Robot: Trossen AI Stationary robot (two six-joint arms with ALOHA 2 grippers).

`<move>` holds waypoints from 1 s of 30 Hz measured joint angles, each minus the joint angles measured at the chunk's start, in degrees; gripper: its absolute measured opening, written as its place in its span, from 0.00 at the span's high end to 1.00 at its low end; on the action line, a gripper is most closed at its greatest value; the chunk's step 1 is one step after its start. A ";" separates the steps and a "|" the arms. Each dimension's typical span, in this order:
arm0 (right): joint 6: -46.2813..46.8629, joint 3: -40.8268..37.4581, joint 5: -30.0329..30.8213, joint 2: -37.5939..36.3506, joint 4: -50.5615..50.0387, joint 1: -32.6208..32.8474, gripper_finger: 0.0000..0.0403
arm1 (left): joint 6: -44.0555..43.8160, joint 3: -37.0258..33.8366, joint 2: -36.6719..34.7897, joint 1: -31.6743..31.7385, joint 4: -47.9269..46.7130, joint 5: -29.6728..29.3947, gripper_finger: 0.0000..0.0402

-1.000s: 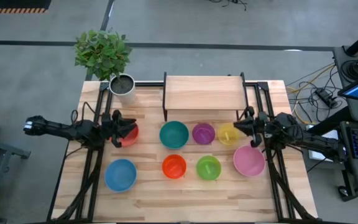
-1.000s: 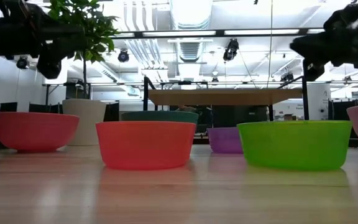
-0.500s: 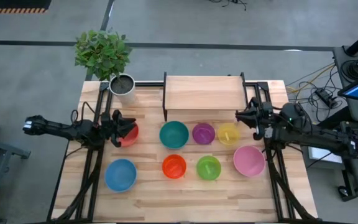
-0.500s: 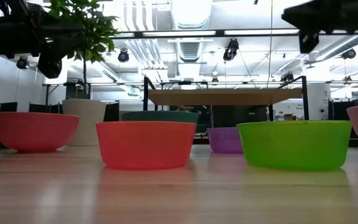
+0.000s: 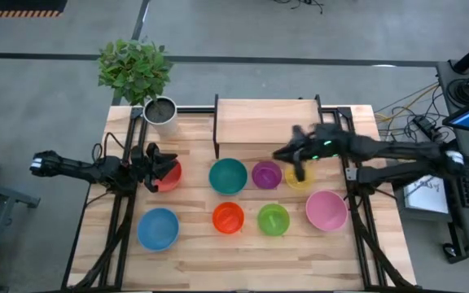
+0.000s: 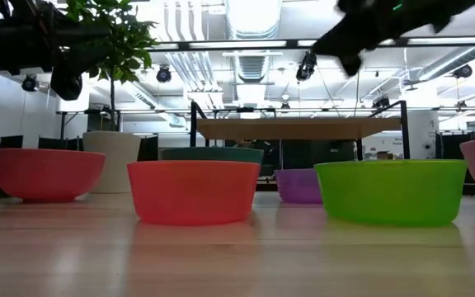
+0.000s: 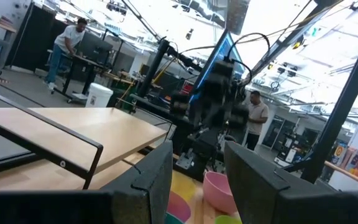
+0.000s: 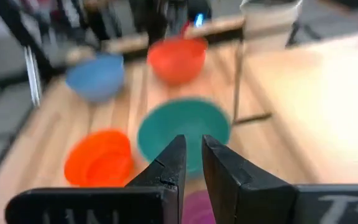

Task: Place and stack bowls onto a shelf
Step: Put the large dark green bowl on the shelf

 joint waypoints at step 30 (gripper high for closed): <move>-13.01 41.37 11.77 44.23 -28.95 8.38 0.89 | 1.62 0.00 0.37 0.00 -0.11 -0.19 0.68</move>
